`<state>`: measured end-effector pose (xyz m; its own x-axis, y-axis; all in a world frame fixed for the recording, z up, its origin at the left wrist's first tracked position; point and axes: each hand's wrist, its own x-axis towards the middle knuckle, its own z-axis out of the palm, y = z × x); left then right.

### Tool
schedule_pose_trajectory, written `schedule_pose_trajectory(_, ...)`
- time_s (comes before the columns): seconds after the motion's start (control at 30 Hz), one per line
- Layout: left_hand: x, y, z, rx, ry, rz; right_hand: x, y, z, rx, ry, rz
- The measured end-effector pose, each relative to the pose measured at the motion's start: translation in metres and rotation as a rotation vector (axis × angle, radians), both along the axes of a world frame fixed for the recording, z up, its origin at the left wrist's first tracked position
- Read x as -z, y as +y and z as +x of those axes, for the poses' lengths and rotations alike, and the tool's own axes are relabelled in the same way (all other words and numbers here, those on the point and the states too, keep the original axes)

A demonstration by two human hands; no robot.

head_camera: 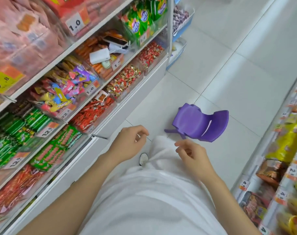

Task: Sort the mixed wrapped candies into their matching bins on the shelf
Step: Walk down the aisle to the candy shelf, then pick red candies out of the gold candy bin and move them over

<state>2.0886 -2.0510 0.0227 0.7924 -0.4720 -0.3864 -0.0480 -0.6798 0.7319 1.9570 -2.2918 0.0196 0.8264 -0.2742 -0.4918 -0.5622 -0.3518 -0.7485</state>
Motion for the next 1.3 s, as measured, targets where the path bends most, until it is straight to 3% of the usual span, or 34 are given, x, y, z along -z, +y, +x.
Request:
schedule_pose_trajectory(0.17, -0.002, -0.063, 0.127, -0.013, -0.049, -0.041, 0.011, -0.060, 0.120, -0.071, -0.019, -0.068)
schedule_pose_trajectory(0.4, 0.012, -0.112, 0.281, -0.161, -0.027, 0.039, 0.044, -0.142, 0.346, -0.338, -0.014, -0.097)
schedule_pose_trajectory(0.6, 0.033, -0.117, 0.315, -0.279, 0.066, 0.129, 0.028, -0.139, 0.501, -0.485, -0.084, -0.021)
schedule_pose_trajectory(0.77, 0.062, -0.112, 0.314, -0.413, 0.132, 0.149, 0.042, -0.133, 0.547, -0.572, -0.076, 0.026)
schedule_pose_trajectory(1.07, 0.193, -0.143, 0.413, -0.392, 0.152, 0.221, 0.195, -0.153, 0.650, -0.824, -0.065, -0.141)
schedule_pose_trajectory(1.17, 0.272, -0.170, 0.451, -0.446, 0.054, 0.238, 0.269, -0.152, 0.684, -1.001, -0.112, -0.261)
schedule_pose_trajectory(1.3, 0.371, -0.204, 0.487, -0.437, -0.214, 0.436, 0.358, -0.149, 0.722, -1.141, -0.328, -0.404)
